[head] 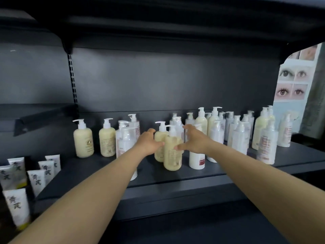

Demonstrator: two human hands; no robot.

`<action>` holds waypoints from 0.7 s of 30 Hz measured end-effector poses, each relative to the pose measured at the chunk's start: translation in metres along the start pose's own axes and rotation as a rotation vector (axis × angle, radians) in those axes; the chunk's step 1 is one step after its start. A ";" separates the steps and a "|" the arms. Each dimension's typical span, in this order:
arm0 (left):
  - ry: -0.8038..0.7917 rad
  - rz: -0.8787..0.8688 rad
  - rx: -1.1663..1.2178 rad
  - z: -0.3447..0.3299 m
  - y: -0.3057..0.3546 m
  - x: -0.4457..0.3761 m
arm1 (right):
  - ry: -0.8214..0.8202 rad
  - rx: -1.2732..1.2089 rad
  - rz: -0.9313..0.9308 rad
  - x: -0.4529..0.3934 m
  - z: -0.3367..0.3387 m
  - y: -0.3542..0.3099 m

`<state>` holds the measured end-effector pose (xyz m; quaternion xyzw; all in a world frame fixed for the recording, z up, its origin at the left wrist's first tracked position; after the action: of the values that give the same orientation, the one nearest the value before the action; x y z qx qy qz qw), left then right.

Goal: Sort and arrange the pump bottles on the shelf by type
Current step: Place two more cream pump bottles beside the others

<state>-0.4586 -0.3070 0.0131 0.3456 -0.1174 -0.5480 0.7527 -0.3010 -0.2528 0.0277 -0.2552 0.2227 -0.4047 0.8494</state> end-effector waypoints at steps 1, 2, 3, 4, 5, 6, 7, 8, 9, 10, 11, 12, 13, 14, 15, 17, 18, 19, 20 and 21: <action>0.023 0.037 0.065 -0.005 -0.005 -0.012 | -0.009 -0.056 0.004 -0.011 -0.005 0.007; 0.048 0.068 0.127 -0.009 -0.009 -0.023 | -0.023 -0.107 0.007 -0.023 -0.010 0.013; 0.072 0.092 0.186 -0.013 -0.014 -0.033 | -0.037 -0.147 0.010 -0.033 -0.014 0.019; 0.090 0.114 0.243 -0.017 -0.019 -0.042 | -0.052 -0.179 0.013 -0.042 -0.019 0.024; 0.102 0.130 0.299 -0.021 -0.024 -0.051 | -0.063 -0.203 0.021 -0.050 -0.024 0.028; 0.108 0.144 0.347 -0.025 -0.029 -0.058 | -0.073 -0.222 0.028 -0.058 -0.029 0.032; 0.111 0.156 0.383 -0.029 -0.034 -0.065 | -0.078 -0.235 0.038 -0.064 -0.033 0.036; 0.111 0.164 0.407 -0.032 -0.039 -0.070 | -0.082 -0.243 0.045 -0.069 -0.037 0.039; 0.109 0.165 0.421 -0.035 -0.043 -0.076 | -0.087 -0.249 0.053 -0.073 -0.041 0.041; 0.100 0.161 0.430 -0.038 -0.047 -0.081 | -0.090 -0.258 0.060 -0.076 -0.044 0.043; 0.090 0.153 0.440 -0.041 -0.050 -0.086 | -0.091 -0.268 0.068 -0.079 -0.046 0.045; 0.078 0.142 0.459 -0.043 -0.052 -0.090 | -0.088 -0.280 0.073 -0.082 -0.048 0.046; 0.067 0.129 0.485 -0.045 -0.054 -0.093 | -0.087 -0.291 0.075 -0.084 -0.049 0.047; 0.053 0.118 0.512 -0.047 -0.055 -0.096 | -0.087 -0.303 0.076 -0.085 -0.050 0.048; 0.039 0.112 0.533 -0.048 -0.055 -0.098 | -0.088 -0.315 0.076 -0.086 -0.050 0.050; 0.011 0.107 0.564 -0.050 -0.056 -0.103 | -0.089 -0.337 0.074 -0.088 -0.049 0.052; -0.006 0.104 0.577 -0.050 -0.056 -0.105 | -0.092 -0.344 0.072 -0.088 -0.049 0.052; -0.024 0.100 0.589 -0.050 -0.055 -0.107 | -0.095 -0.346 0.069 -0.088 -0.049 0.052; -0.040 0.095 0.596 -0.050 -0.055 -0.109 | -0.096 -0.346 0.066 -0.089 -0.049 0.053; -0.053 0.089 0.601 -0.050 -0.055 -0.110 | -0.095 -0.346 0.061 -0.089 -0.049 0.053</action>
<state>-0.5121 -0.1964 -0.0370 0.5328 -0.3089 -0.4641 0.6367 -0.3501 -0.1646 -0.0271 -0.4094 0.2564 -0.3219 0.8143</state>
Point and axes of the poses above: each hand's wrist, its own x-axis away from the middle knuckle, its own z-axis out of the back of the hand, y = z × x, the point moved 6 cm from there along -x, towards the middle knuckle, and after that the axes turned 2 degrees about -y, right-handed, at the moved point
